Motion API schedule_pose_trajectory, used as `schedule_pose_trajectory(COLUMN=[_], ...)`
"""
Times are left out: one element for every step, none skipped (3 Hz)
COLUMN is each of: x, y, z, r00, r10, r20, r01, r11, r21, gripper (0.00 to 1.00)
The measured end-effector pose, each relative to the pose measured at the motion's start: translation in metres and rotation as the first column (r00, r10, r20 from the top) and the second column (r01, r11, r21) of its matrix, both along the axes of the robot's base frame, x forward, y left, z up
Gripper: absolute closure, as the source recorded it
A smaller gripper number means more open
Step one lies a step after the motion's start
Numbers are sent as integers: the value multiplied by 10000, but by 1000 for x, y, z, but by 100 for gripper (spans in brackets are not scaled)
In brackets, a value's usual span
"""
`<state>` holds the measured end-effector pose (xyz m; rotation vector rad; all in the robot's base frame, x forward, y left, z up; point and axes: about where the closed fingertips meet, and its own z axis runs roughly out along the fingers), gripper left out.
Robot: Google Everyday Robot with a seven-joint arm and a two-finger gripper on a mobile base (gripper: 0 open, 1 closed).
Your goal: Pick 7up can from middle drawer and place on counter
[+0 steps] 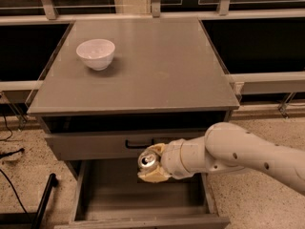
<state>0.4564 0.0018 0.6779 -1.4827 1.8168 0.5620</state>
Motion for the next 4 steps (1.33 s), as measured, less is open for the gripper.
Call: schedule_pose_trajectory(x=[-4, -13, -18, 6], y=[4, 9, 13, 23], z=[47, 113, 175, 242], r00=[10000, 9999, 9999, 9966], r10=[-10, -79, -124, -227], r20=[-69, -74, 67, 792], r01=[9, 75, 130, 279], r11=[9998, 9985, 9954, 9975], r21=[-185, -535, -950, -650], gripper=[100, 100, 100, 100])
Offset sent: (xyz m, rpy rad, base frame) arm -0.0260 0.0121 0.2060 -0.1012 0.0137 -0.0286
